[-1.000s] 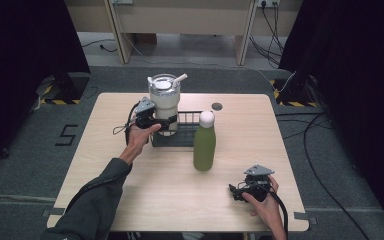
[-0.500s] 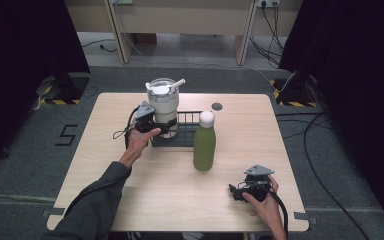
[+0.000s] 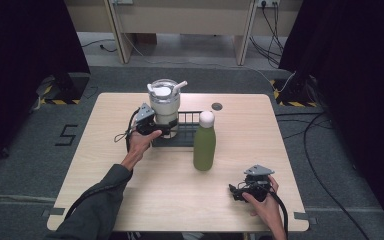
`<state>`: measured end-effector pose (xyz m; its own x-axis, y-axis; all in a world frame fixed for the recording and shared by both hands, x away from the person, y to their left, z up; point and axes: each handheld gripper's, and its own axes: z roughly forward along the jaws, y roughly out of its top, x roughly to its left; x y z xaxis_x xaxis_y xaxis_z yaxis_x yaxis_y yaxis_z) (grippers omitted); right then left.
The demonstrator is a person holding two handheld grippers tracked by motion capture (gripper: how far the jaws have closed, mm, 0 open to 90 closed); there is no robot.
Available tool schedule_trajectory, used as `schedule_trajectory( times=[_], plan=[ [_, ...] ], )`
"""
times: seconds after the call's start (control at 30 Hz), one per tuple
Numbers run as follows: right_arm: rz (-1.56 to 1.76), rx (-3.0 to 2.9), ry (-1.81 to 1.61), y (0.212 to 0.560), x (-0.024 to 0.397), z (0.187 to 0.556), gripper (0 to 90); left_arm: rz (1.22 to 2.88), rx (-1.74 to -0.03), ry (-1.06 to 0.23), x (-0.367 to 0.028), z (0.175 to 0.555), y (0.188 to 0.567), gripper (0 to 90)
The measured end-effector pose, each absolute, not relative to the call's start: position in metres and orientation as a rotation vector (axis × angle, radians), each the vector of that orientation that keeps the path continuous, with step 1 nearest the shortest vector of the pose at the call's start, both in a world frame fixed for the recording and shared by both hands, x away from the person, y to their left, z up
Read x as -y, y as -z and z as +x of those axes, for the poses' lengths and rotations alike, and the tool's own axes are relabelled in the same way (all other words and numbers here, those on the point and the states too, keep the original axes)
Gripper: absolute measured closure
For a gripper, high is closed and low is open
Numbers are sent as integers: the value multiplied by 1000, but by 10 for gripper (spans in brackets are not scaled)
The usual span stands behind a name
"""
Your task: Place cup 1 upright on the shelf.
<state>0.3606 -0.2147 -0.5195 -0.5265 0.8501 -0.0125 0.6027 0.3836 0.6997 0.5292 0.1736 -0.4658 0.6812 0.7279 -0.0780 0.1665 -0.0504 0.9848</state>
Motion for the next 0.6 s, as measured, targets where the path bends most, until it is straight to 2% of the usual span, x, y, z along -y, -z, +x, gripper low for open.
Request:
schedule_trajectory(
  times=[0.6],
  plan=[
    [1263, -2277, -922, 520, 215, 361, 4, 1634, -751, -521, -179, 526, 462, 90]
  ],
)
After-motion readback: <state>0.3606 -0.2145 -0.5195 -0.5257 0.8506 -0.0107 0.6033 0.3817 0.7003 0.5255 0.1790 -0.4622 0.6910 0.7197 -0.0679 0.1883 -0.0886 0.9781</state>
